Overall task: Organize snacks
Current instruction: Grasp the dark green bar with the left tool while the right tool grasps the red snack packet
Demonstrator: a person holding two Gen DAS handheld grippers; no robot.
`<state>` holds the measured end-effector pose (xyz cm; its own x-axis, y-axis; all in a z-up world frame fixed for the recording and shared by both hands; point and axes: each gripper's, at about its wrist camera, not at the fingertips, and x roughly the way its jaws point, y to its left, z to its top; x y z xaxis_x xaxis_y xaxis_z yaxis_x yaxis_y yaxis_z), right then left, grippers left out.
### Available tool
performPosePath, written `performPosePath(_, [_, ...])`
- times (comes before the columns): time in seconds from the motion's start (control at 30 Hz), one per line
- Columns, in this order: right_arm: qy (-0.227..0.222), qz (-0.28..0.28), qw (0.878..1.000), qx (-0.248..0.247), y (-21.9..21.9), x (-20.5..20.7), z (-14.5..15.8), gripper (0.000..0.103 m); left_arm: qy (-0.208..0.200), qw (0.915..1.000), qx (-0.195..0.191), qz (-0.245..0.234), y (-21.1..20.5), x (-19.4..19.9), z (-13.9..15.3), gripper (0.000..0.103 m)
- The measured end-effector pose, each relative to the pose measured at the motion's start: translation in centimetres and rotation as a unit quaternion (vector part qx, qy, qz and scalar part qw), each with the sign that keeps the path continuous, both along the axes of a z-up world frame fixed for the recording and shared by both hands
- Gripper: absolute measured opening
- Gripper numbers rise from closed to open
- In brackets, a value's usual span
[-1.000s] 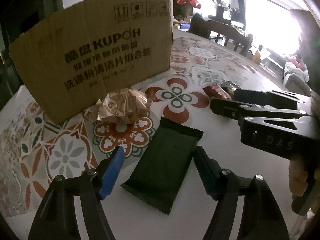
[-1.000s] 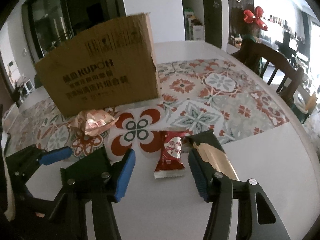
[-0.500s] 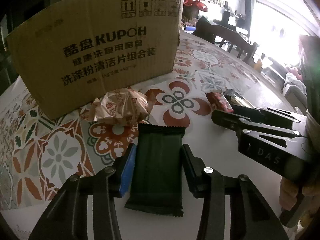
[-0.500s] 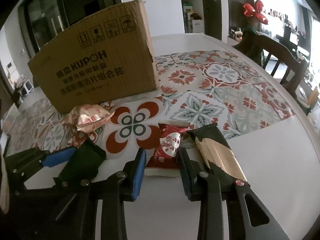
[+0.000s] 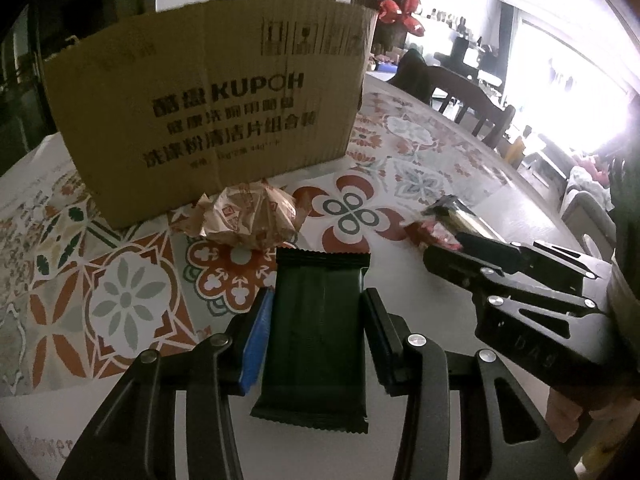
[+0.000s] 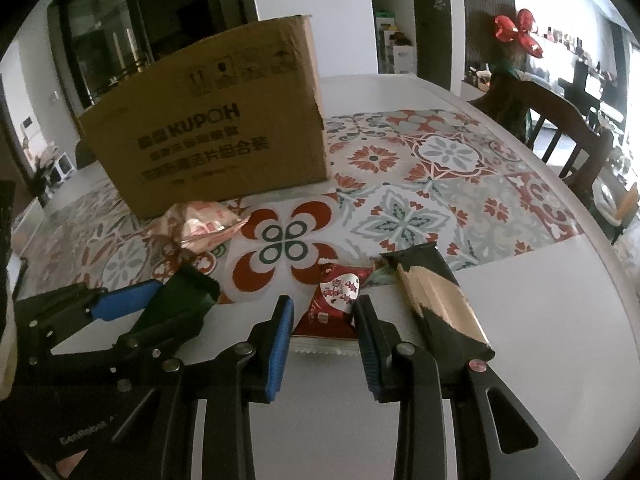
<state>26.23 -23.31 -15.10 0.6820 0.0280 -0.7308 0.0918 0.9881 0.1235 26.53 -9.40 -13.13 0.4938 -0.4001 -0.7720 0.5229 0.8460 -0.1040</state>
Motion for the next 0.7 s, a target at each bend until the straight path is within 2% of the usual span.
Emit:
performPosePath(0.27, [-0.020, 0.009, 1.000, 0.004, 0.4, -1.3, 1.5, 0.029, -0.013, 0.9997, -0.014, 0.015, 0.9, -1.3, 2.0, 0.044])
performPosePath(0.3, [-0.021, 0.010, 1.000, 0.003, 0.5, -1.4, 1.5, 0.018, -0.016, 0.9996, -0.016, 0.015, 1.0, -1.5, 2.2, 0.044])
performPosePath(0.33, [-0.022, 0.014, 1.000, 0.004, 0.6, -1.5, 1.6, 0.011, -0.017, 0.9996, -0.015, 0.015, 1.0, -1.6, 2.2, 0.044])
performPosePath(0.37, [-0.019, 0.019, 1.000, 0.004, 0.8, -1.5, 1.5, 0.010, -0.018, 0.9996, -0.014, 0.016, 0.9, -1.7, 2.2, 0.044])
performPosePath(0.53, [-0.010, 0.009, 1.000, 0.009, 0.5, -2.1, 1.0, 0.011, -0.020, 0.9995, -0.014, 0.020, 1.3, -2.3, 2.2, 0.044])
performPosePath(0.6, [-0.009, 0.002, 1.000, 0.010, 0.4, -2.3, 1.1, 0.023, -0.016, 0.9995, -0.016, 0.021, 1.3, -2.3, 2.1, 0.044])
performPosePath(0.7, [-0.006, 0.003, 1.000, 0.005, 0.5, -2.1, 0.9, 0.027, -0.013, 0.9994, -0.018, 0.026, 1.3, -2.1, 1.9, 0.044])
